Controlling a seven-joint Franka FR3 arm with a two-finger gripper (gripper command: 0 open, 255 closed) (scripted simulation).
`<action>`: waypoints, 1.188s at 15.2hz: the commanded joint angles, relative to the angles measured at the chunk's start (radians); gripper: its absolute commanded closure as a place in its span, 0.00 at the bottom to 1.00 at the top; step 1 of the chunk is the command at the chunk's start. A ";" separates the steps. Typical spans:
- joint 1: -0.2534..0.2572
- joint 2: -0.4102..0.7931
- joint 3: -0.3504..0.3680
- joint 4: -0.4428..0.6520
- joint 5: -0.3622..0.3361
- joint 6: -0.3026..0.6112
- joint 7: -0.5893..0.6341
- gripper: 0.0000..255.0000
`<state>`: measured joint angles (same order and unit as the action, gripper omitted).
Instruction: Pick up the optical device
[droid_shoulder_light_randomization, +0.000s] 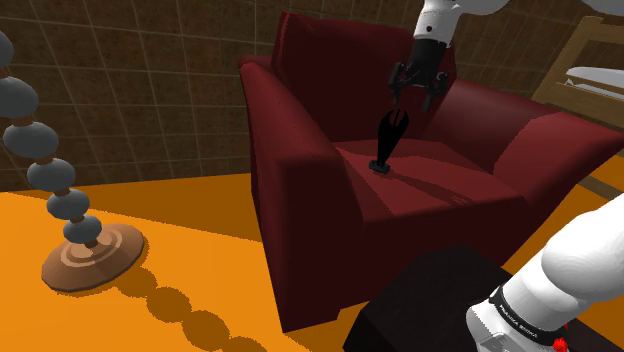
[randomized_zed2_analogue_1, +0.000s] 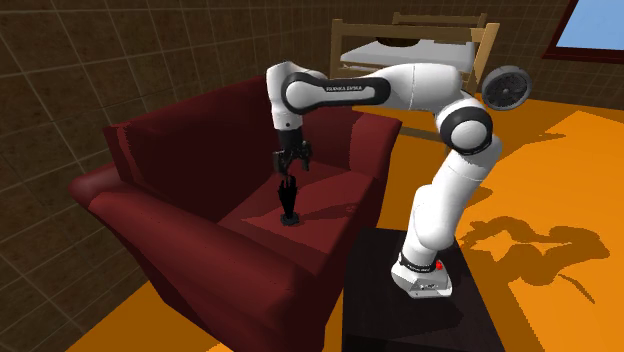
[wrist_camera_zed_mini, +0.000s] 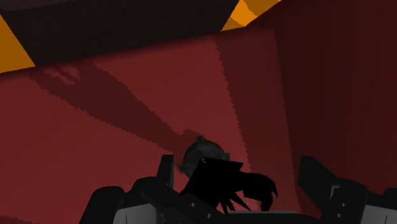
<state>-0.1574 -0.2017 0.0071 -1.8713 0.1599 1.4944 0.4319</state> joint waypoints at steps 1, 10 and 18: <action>-0.023 0.092 -0.020 0.082 0.017 -0.031 0.059 0.00; -0.048 0.188 -0.046 0.085 0.041 0.012 0.109 0.00; -0.047 0.188 -0.046 0.065 0.041 0.032 0.106 1.00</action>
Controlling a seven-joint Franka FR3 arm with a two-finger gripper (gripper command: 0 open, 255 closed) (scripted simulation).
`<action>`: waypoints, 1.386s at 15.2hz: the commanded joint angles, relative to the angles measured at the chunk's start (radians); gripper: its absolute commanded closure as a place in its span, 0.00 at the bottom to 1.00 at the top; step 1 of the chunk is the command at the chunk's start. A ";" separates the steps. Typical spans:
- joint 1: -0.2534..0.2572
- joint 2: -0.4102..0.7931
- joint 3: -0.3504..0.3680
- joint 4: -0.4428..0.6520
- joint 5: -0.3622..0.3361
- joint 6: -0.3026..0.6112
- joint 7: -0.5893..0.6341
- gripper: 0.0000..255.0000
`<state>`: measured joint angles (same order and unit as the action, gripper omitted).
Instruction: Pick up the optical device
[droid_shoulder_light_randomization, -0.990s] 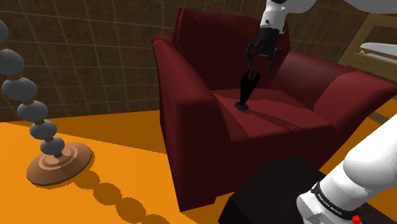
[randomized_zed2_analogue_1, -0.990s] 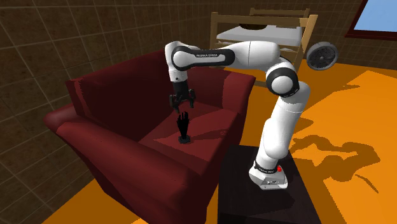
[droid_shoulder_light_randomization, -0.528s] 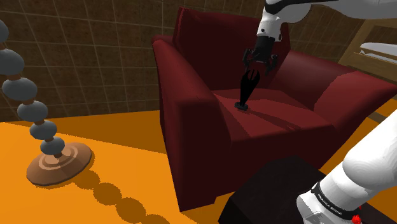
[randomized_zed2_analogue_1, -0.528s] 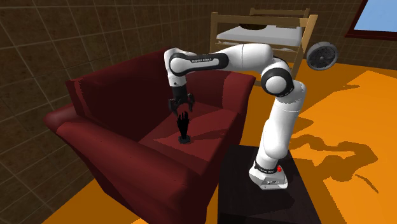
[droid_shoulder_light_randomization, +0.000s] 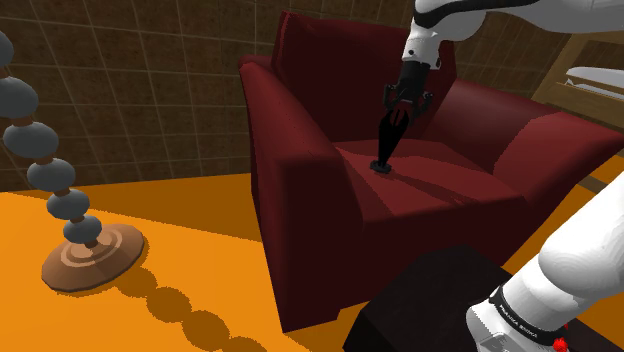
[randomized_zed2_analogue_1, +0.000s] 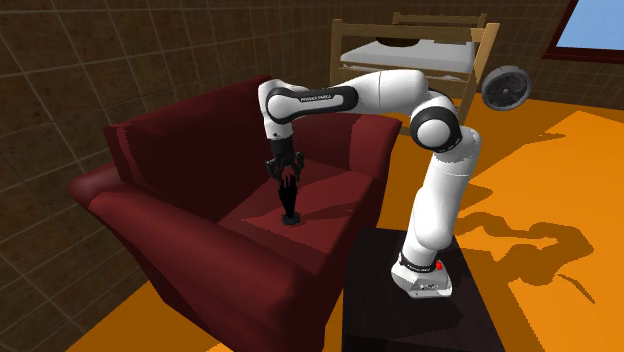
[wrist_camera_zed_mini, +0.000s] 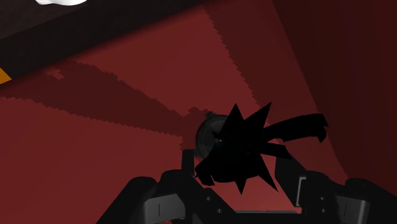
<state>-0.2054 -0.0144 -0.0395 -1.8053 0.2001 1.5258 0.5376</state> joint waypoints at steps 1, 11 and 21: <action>0.000 0.002 0.000 0.000 0.001 0.000 -0.001 1.00; -0.001 0.004 -0.001 0.082 0.001 -0.078 0.013 1.00; -0.003 0.025 -0.003 0.230 0.006 -0.204 0.035 1.00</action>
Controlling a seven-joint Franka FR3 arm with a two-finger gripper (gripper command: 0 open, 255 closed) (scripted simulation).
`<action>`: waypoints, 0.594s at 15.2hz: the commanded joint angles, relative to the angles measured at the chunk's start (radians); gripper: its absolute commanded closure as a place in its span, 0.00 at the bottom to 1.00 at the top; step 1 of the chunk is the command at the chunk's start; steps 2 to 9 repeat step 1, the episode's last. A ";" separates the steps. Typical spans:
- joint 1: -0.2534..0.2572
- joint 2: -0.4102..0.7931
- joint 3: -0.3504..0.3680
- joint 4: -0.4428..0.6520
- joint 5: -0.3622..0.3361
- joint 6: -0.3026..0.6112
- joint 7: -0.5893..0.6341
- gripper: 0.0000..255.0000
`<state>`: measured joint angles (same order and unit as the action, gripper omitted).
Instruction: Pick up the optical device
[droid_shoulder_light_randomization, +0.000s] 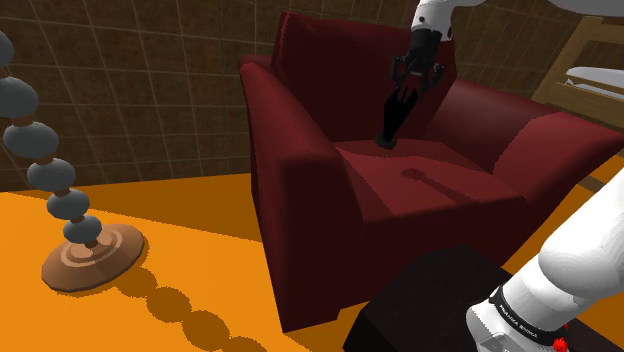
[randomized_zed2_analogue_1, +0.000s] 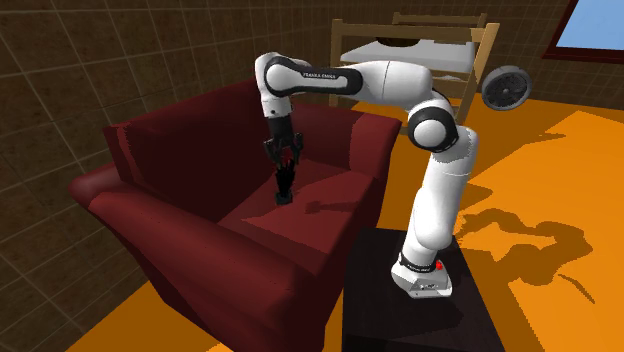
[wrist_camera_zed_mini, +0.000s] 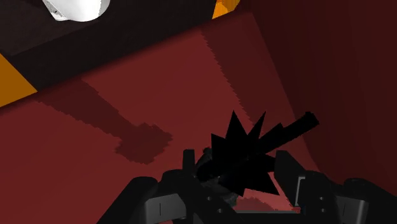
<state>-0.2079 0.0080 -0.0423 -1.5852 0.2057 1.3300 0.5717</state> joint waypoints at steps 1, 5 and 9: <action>-0.001 0.002 -0.001 0.010 0.000 -0.008 0.001 1.00; -0.001 0.002 -0.001 0.010 0.000 -0.008 0.001 1.00; -0.001 0.002 -0.001 0.010 0.000 -0.008 0.001 1.00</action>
